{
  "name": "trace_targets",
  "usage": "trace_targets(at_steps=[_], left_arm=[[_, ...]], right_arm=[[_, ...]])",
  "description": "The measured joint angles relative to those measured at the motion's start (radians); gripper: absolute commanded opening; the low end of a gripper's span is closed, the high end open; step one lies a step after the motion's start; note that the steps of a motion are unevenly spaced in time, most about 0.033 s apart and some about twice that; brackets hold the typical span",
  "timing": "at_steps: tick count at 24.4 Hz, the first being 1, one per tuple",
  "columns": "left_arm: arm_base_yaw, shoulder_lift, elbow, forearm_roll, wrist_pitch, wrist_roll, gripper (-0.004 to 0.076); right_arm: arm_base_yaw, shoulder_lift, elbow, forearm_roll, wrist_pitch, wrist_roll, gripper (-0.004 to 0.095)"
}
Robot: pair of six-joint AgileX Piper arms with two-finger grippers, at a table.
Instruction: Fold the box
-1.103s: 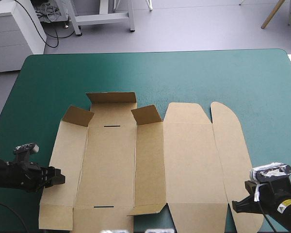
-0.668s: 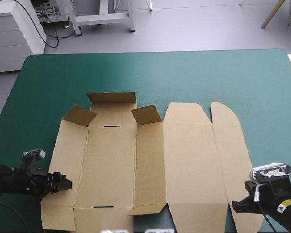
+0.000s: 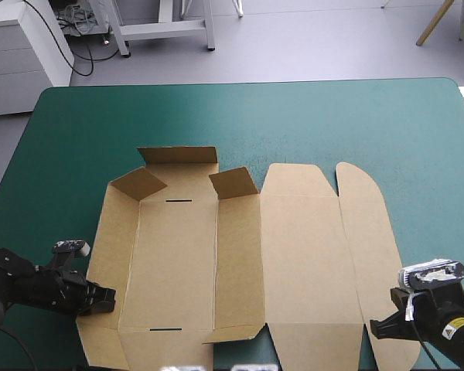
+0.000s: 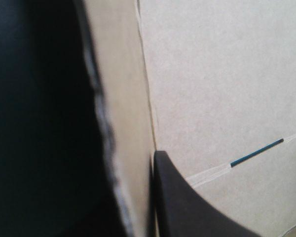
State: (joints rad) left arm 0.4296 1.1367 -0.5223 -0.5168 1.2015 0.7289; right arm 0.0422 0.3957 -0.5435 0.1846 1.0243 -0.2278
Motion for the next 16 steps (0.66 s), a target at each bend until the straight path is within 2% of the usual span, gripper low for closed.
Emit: trace_targets(at_steps=[16], left_arm=[[-0.014,0.0,-0.049,0.049,0.006,-0.058,-0.001]], right_arm=[[0.0,0.0,0.0,0.0,0.0,0.0,-0.002]])
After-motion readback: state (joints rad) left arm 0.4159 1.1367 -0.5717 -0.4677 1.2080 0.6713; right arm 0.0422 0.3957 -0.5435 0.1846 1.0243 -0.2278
